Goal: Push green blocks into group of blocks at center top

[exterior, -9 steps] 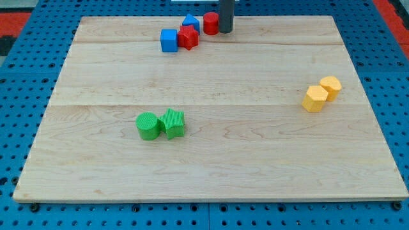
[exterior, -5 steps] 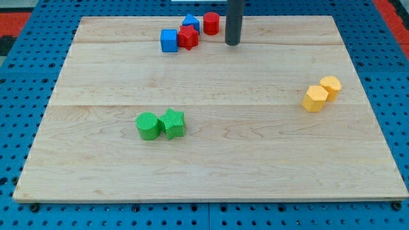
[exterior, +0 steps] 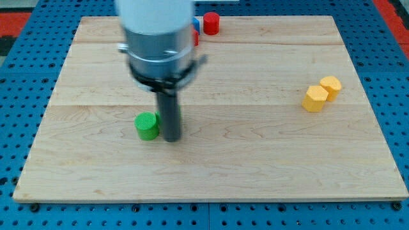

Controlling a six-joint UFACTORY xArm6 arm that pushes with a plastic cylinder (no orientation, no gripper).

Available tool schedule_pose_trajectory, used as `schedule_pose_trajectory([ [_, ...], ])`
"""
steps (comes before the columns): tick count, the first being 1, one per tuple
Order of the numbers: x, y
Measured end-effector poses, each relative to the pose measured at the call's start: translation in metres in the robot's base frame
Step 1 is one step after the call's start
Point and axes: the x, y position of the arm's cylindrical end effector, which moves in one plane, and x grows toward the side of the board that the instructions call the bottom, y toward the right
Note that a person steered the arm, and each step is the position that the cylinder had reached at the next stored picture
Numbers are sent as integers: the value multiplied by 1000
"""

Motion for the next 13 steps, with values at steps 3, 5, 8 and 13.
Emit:
schedule_pose_trajectory([
  [3, -158, 15],
  [5, -72, 53],
  [8, 3, -22],
  [13, -14, -96],
])
